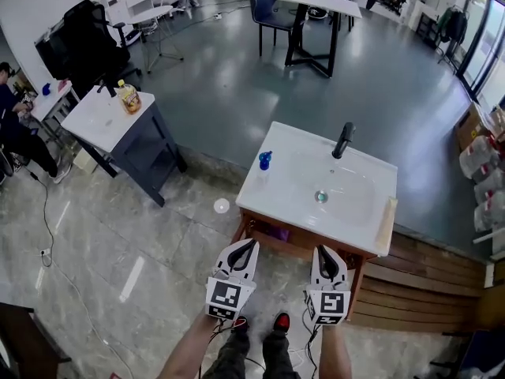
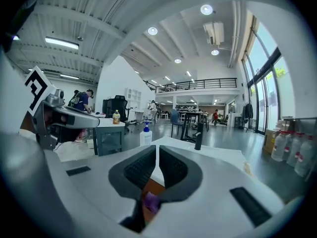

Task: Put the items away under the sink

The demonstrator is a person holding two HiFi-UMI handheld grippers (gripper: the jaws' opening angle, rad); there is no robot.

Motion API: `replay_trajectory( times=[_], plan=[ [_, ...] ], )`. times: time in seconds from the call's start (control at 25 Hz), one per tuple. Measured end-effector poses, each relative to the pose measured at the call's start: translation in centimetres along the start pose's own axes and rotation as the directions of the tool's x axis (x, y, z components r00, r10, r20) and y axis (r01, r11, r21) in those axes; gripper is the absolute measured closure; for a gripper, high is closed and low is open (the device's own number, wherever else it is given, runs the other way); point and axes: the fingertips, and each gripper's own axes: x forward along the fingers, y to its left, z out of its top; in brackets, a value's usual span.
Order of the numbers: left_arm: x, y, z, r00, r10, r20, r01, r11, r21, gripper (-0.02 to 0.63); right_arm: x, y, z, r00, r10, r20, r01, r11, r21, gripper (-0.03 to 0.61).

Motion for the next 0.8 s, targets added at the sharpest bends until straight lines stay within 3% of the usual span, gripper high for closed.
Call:
replay_trajectory(
  times=[0.32, 0.8],
  plan=[
    [-3.8, 0.3, 3.4, 0.999, 0.031, 0.008, -0.031, 0.999, 0.009, 0.607, -3.4, 0.2, 4.9, 1.0, -0.011, 0.027, 0.011, 1.0, -0.006, 0.534],
    [-8.9, 0.9, 5.5, 0.998, 0.043, 0.034, -0.044, 0.999, 0.018, 0.607, -8.3, 2.2, 6.6, 0.999, -0.023, 0.023, 0.023, 1.0, -0.002, 0.534]
  ],
)
